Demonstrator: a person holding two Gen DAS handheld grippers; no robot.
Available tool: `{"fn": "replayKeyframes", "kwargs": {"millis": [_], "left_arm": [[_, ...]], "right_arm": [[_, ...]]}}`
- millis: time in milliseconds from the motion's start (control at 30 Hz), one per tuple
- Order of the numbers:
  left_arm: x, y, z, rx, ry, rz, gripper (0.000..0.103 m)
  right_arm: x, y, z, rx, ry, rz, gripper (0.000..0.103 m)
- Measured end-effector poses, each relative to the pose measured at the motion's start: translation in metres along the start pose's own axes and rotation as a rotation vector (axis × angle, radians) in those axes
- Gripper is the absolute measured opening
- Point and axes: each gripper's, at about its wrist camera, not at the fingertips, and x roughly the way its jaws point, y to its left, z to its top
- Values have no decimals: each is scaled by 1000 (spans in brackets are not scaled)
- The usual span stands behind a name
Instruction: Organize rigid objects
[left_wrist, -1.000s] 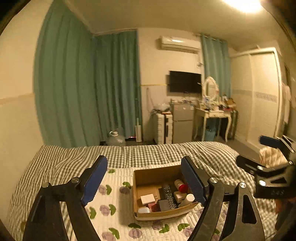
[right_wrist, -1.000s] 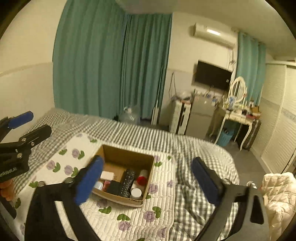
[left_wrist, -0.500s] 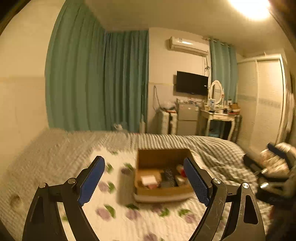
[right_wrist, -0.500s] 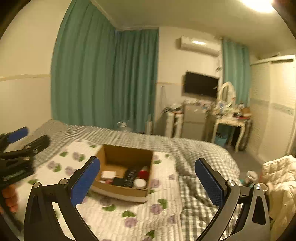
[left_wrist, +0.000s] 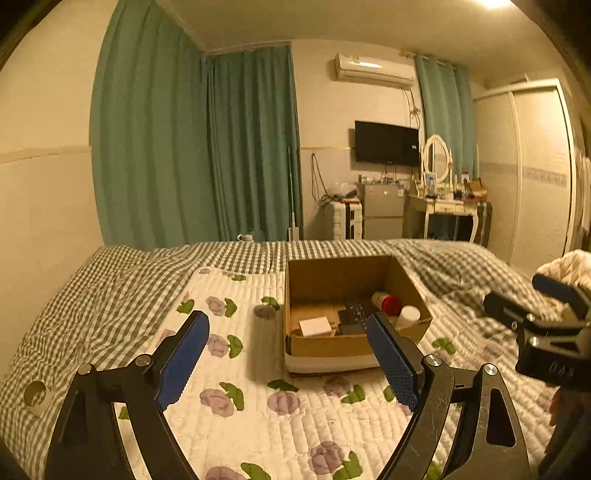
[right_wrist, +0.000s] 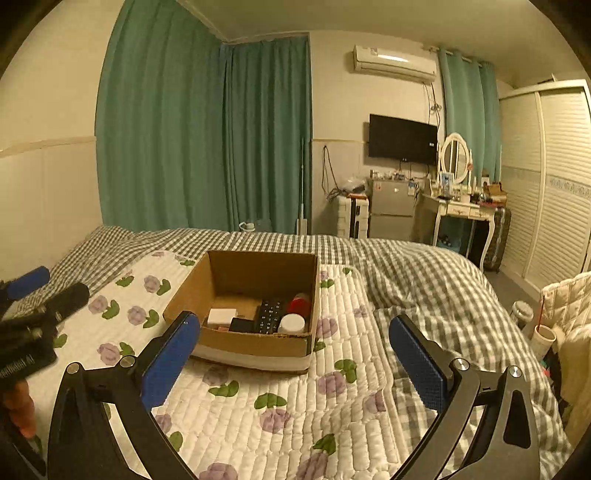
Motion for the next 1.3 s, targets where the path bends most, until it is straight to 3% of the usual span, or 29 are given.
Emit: {"fn": "replayKeyframes", "kwargs": {"millis": [367, 1300], "left_arm": [[10, 2, -7, -13, 38, -6, 89], [10, 6, -8, -46, 40, -10, 89]], "right_arm": [[8, 4, -5, -17, 25, -16, 103], [7, 12, -5, -24, 28, -13, 103]]}}
